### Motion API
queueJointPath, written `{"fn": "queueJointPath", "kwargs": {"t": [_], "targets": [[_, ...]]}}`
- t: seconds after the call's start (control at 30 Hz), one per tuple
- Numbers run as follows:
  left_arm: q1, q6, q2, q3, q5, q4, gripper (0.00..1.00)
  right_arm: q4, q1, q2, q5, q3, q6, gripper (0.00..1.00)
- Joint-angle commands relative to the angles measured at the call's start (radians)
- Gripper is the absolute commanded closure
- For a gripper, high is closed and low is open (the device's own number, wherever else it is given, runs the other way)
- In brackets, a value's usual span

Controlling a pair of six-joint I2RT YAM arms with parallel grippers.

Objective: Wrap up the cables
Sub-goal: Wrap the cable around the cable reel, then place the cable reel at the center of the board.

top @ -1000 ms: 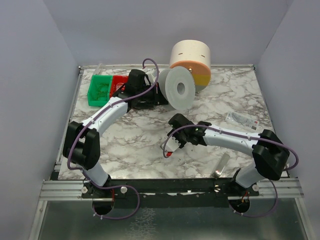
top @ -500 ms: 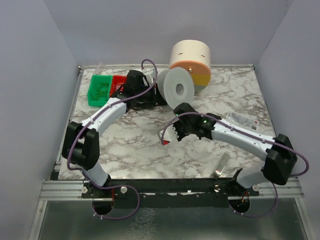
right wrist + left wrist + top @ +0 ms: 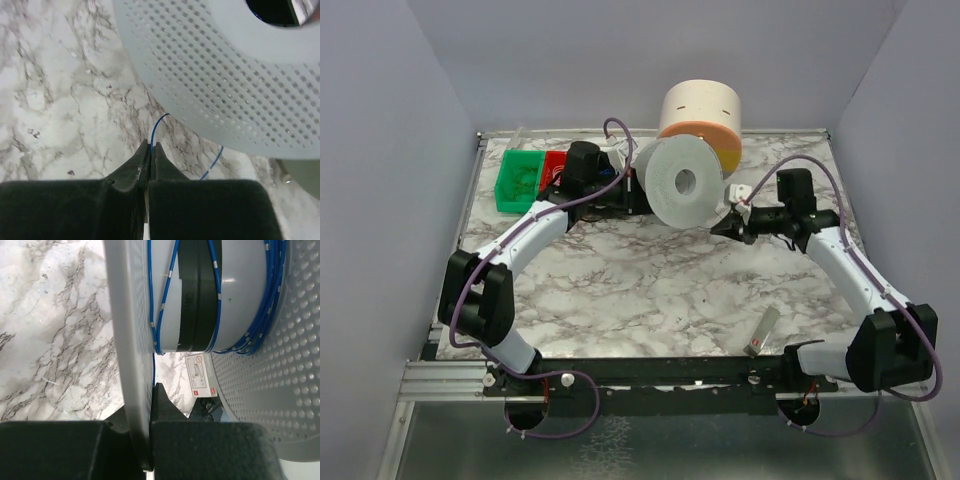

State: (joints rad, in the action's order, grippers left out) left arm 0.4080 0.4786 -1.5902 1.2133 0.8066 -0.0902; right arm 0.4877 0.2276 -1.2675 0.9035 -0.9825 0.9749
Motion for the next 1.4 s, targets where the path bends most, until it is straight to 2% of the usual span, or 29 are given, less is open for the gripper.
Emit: {"fn": "queueJointPath", "kwargs": {"t": [0.0,0.1,0.27,0.37,0.4,0.43,0.63,0.77,0.97,1.1,1.17,1.27,1.37], "targets": [[-0.001,-0.008,0.054,-0.008,0.113,0.086,1.00,-0.015,-0.153,-0.073,0.442,-0.041,-0.155,1.00],[-0.001,-0.018,0.055,-0.014,0.127,0.082,1.00,-0.007,-0.243,-0.127,0.572,-0.089,-0.236,0.99],[0.001,-0.030,0.052,-0.018,0.158,0.083,1.00,0.137,-0.323,-0.247,0.702,-0.184,-0.221,1.00],[0.006,-0.038,0.050,-0.023,0.172,0.082,1.00,0.404,-0.351,-0.360,0.714,-0.322,-0.096,1.00],[0.007,-0.040,0.050,-0.024,0.176,0.083,1.00,0.596,-0.365,-0.411,0.719,-0.382,-0.002,1.00],[0.017,-0.053,0.051,-0.020,0.182,0.073,1.00,0.976,-0.430,-0.607,0.743,-0.616,0.191,1.00],[0.049,-0.118,0.047,-0.004,0.162,0.008,1.00,0.978,-0.476,-0.651,0.775,-0.696,0.129,1.00],[0.083,-0.171,0.032,0.019,0.134,-0.052,1.00,0.978,-0.471,-0.689,0.714,-0.830,-0.016,1.00],[0.123,-0.212,-0.016,0.059,0.082,-0.112,1.00,0.966,-0.400,-0.677,0.573,-0.916,-0.076,1.00],[0.146,-0.223,-0.047,0.066,0.066,-0.121,1.00,0.827,-0.328,-0.647,0.472,-0.902,-0.215,1.00],[0.160,-0.233,-0.062,0.068,0.052,-0.131,1.00,0.687,-0.305,-0.617,0.417,-0.869,-0.358,1.00],[0.179,-0.242,-0.076,0.063,0.023,-0.142,1.00,0.528,-0.283,-0.568,0.352,-0.826,-0.481,1.00],[0.185,-0.243,-0.094,0.060,-0.004,-0.145,1.00,0.465,-0.258,-0.547,0.287,-0.832,-0.534,1.00]]}}
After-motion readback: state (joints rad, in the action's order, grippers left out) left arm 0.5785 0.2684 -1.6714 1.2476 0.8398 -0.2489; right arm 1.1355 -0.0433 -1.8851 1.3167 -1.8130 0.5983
